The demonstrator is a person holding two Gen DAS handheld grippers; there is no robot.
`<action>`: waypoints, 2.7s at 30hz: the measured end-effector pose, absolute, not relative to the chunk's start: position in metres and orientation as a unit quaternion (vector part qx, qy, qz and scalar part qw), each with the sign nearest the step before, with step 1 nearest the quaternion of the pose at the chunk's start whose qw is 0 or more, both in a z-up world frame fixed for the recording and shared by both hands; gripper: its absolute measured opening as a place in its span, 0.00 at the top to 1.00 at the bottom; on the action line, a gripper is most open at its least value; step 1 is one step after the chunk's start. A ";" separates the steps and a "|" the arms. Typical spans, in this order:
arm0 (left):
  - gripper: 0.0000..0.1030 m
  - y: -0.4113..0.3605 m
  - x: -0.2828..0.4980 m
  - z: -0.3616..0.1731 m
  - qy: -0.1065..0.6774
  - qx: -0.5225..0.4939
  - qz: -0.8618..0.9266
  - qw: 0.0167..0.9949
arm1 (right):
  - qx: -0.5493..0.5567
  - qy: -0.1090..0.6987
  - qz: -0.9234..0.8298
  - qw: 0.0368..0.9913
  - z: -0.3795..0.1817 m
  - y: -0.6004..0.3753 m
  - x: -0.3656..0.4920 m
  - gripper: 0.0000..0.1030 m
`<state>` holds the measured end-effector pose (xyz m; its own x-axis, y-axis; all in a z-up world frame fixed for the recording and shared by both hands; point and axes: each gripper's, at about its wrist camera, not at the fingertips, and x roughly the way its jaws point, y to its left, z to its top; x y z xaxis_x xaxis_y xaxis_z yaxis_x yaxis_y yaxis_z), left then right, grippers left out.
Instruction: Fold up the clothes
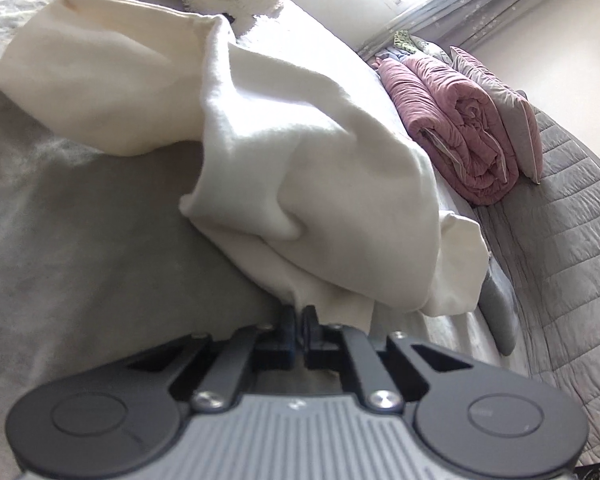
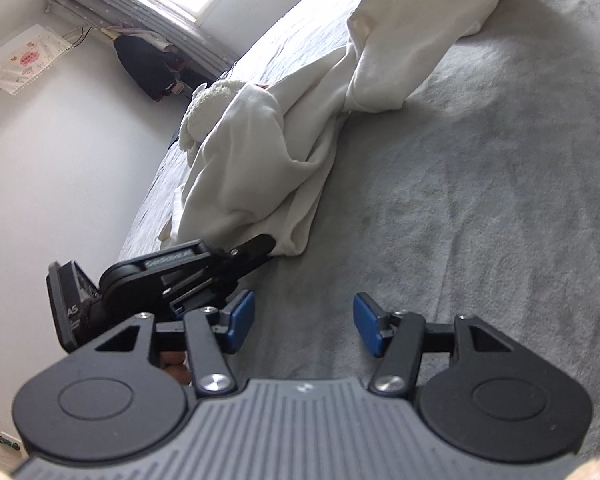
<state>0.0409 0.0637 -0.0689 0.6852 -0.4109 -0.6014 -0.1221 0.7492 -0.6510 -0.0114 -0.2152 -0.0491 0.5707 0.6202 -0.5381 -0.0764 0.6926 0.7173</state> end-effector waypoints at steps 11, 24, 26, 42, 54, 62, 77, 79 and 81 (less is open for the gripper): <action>0.98 0.084 -0.031 -0.031 0.388 -0.338 -0.101 0.852 | 0.359 0.394 0.171 0.829 -0.039 -0.241 -0.026 0.43; 0.98 0.118 -0.143 -0.010 0.343 -0.354 -0.071 0.867 | 0.370 0.381 0.154 0.833 -0.043 -0.235 -0.071 0.42; 0.98 0.124 -0.157 -0.009 0.334 -0.360 -0.066 0.869 | 0.364 0.380 0.152 0.837 -0.045 -0.233 -0.076 0.42; 0.94 0.144 -0.166 -0.029 0.335 -0.315 -0.034 0.887 | 0.357 0.374 0.151 0.842 -0.055 -0.225 -0.039 0.42; 0.65 0.152 -0.148 -0.057 0.377 -0.307 -0.039 0.873 | 0.343 0.356 0.164 0.854 -0.052 -0.203 0.021 0.45; 0.62 0.166 -0.140 -0.034 0.377 -0.281 -0.038 0.882 | 0.306 0.337 0.167 0.875 -0.025 -0.205 0.022 0.45; 0.43 0.158 -0.050 0.026 0.334 -0.191 -0.059 0.921 | 0.194 0.295 0.185 0.917 0.030 -0.189 0.060 0.45; 0.43 0.154 -0.030 0.029 0.335 -0.180 -0.058 0.923 | 0.187 0.303 0.183 0.916 0.027 -0.190 0.079 0.45; 0.42 0.152 -0.009 0.031 0.337 -0.169 -0.057 0.924 | 0.180 0.312 0.179 0.915 0.024 -0.190 0.099 0.45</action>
